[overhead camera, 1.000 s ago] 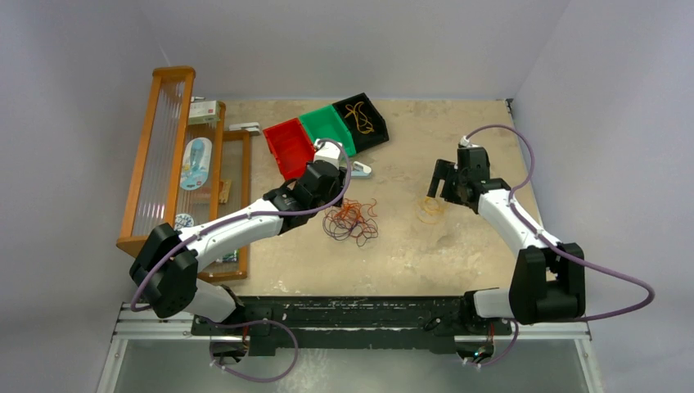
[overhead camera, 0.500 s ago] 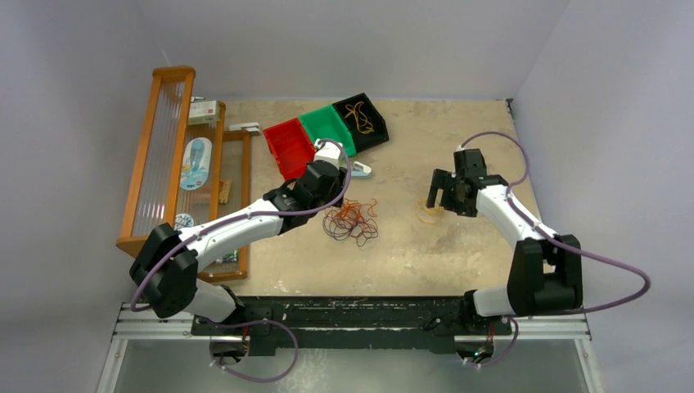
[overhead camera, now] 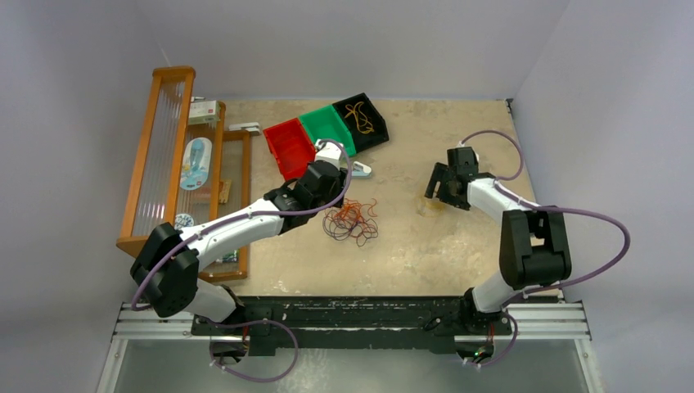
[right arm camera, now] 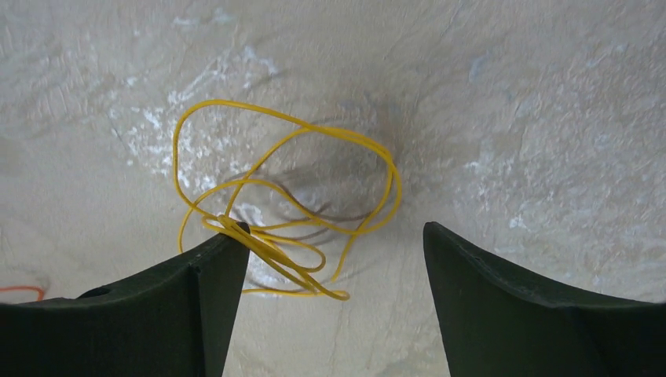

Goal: Untangle the cables

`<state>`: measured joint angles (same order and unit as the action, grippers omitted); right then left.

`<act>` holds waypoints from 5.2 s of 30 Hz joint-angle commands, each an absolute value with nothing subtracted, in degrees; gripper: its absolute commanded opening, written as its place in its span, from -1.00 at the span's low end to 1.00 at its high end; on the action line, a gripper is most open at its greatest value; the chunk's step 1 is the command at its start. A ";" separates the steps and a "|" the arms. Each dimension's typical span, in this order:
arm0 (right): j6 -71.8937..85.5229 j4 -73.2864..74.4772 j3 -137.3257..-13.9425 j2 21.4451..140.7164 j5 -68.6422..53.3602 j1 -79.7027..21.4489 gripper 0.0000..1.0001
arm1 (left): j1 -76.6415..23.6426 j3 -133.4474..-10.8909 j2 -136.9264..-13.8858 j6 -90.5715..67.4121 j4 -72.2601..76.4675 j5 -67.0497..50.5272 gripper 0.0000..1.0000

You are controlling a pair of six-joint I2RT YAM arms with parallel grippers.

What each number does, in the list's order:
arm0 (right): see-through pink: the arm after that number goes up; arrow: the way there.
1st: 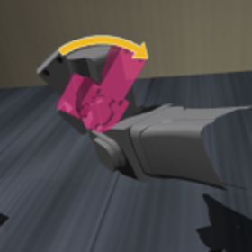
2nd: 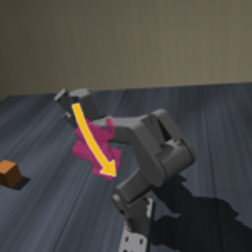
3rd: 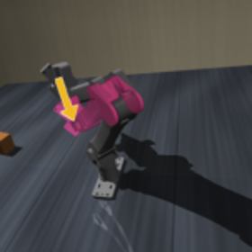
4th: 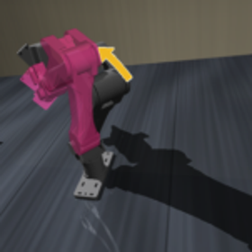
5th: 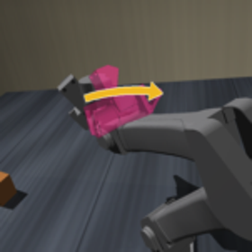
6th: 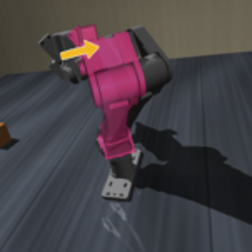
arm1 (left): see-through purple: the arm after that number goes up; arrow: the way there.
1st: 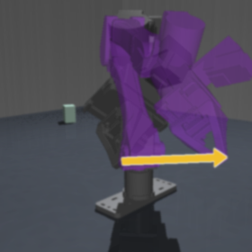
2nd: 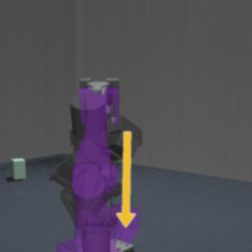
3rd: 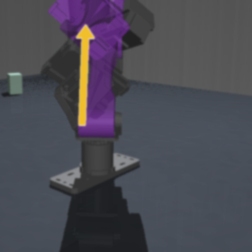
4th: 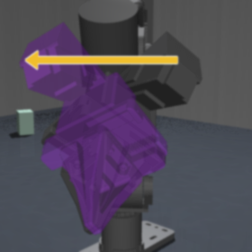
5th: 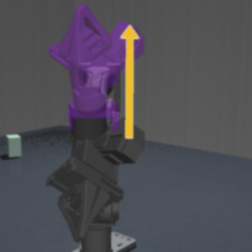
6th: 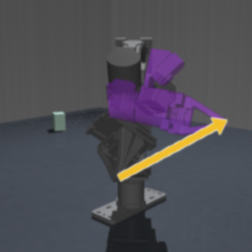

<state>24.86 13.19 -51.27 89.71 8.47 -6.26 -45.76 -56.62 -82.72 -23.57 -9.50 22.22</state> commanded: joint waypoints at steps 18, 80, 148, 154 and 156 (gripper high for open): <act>26.79 6.49 -54.14 96.62 10.64 -5.98 -0.86 | -45.35 -59.03 -82.97 -23.59 -8.88 22.15 0.02; 1.91 8.94 -130.22 142.93 11.44 -26.28 -1.00 | -38.22 -49.54 -64.54 -32.07 -14.15 37.98 0.15; 25.13 -0.18 -48.62 80.61 -3.03 -26.19 0.16 | -49.68 -52.78 -89.96 -26.92 4.57 13.14 0.15; 23.85 -0.78 -48.87 84.90 -5.83 -26.12 0.16 | -49.66 -52.60 -87.71 -25.49 -0.29 20.70 0.17; 22.00 -1.04 -49.47 86.65 -5.84 -26.20 0.16 | -49.65 -52.28 -87.79 -25.47 -0.40 20.62 0.17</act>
<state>23.70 1.28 -49.06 84.86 -4.08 -26.24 -49.76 -52.71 -88.36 -27.11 1.28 16.34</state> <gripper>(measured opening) 0.582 0.582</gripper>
